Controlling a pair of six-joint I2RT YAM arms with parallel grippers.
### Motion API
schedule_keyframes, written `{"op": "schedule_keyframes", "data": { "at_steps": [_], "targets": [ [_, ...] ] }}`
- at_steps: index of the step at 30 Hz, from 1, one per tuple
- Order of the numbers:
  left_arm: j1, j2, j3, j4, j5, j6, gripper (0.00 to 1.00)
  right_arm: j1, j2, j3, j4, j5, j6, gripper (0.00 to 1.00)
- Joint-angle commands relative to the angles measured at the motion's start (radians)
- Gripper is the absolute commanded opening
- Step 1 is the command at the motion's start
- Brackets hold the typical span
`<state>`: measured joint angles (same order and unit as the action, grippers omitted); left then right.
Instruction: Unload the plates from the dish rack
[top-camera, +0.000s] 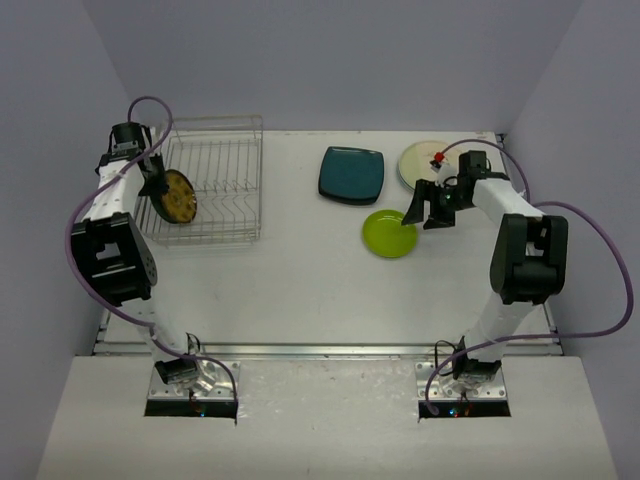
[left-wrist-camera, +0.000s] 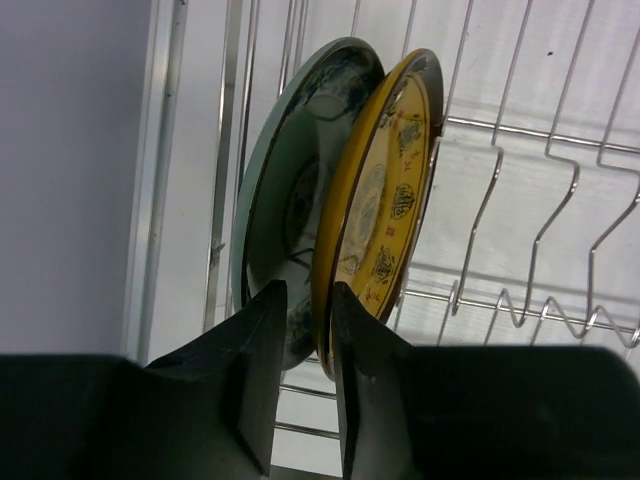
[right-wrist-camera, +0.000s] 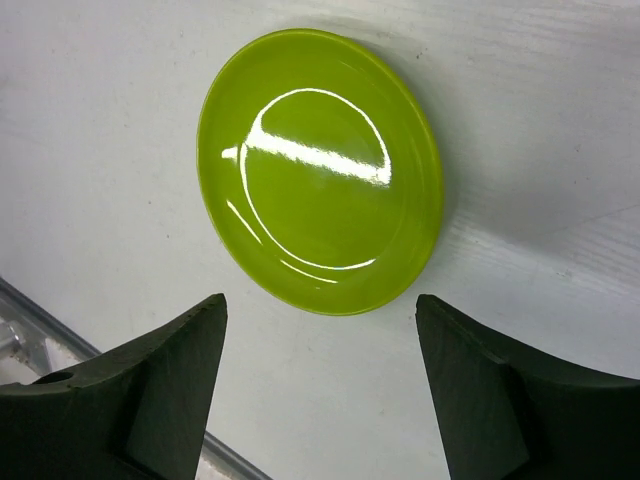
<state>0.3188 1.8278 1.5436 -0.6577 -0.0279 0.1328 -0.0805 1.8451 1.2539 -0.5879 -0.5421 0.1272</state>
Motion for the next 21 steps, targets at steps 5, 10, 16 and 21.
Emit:
{"op": "schedule_keyframes", "data": {
  "at_steps": [5,10,16,21],
  "targets": [
    [-0.071,-0.048,-0.048,0.128,-0.130,0.047,0.09,0.030,-0.074,-0.003,0.012,0.083,-0.055,0.76],
    [-0.112,-0.109,-0.045,0.156,-0.203,0.063,0.01,0.045,-0.122,-0.020,0.022,0.112,-0.070,0.77],
    [-0.197,-0.182,-0.014,0.187,-0.352,0.105,0.00,0.062,-0.164,-0.006,0.020,0.125,-0.074,0.77],
    [-0.252,-0.268,0.041,0.211,-0.430,0.156,0.00,0.065,-0.213,-0.002,0.037,0.083,-0.078,0.77]
  ]
}}
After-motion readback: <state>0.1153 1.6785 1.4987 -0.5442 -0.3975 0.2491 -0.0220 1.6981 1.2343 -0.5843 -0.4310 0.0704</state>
